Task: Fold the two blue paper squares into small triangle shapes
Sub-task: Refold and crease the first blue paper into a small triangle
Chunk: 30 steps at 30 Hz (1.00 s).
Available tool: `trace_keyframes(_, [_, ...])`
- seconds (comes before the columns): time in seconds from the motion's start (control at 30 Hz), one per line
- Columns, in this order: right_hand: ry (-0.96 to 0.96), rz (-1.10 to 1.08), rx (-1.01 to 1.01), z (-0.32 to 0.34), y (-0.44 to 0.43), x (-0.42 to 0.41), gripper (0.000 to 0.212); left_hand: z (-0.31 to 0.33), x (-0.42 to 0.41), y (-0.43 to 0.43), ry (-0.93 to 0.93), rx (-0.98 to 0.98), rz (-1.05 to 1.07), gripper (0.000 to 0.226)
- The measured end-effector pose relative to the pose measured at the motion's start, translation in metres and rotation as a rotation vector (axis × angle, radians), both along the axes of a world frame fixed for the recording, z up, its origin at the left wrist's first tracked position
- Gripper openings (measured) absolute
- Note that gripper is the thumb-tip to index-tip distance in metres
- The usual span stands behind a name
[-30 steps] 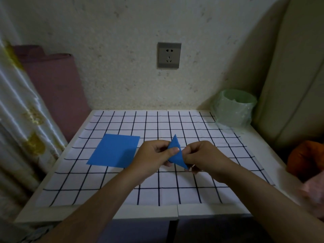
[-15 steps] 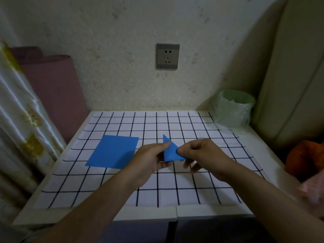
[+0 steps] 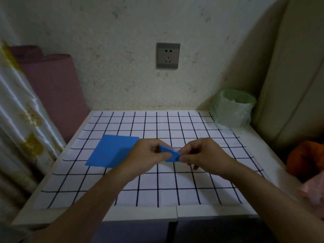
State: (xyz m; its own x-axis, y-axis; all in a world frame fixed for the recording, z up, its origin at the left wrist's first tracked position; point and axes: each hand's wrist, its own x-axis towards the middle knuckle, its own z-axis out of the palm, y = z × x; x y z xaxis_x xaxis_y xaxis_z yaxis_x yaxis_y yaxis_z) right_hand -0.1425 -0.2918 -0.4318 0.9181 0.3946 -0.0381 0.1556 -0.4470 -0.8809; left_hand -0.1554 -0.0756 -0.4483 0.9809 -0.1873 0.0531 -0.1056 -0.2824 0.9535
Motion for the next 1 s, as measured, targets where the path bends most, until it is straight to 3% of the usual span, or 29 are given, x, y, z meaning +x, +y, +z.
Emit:
trace_keyframes(0.13, [-0.492, 0.011, -0.346, -0.016, 0.002, 0.000, 0.004, -0.013, 0.000, 0.003, -0.255, 0.340, -0.049, 0.020])
trace_keyframes(0.2, [-0.734, 0.088, -0.423, -0.024, 0.004, -0.002, 0.005, -0.022, -0.001, 0.006, -0.411, 0.470, -0.123, 0.020])
trace_keyframes(0.33, [-0.951, 0.194, -0.520, -0.036, 0.005, -0.001, 0.003, -0.035, -0.004, 0.008, -0.535, 0.654, -0.244, 0.025])
trace_keyframes(0.5, [-1.016, 0.309, -0.677, -0.048, 0.005, -0.001, 0.013, -0.045, -0.007, 0.009, -0.642, 0.804, -0.288, 0.021])
trace_keyframes(0.73, [-0.939, 0.270, -0.679, -0.060, -0.003, -0.019, 0.032, -0.053, -0.027, 0.012, -0.543, 0.940, -0.260, 0.063])
trace_keyframes(1.0, [-0.883, 0.143, -0.749, -0.063, -0.005, -0.034, 0.037, -0.056, -0.036, 0.010, -0.534, 0.898, -0.210, 0.054])
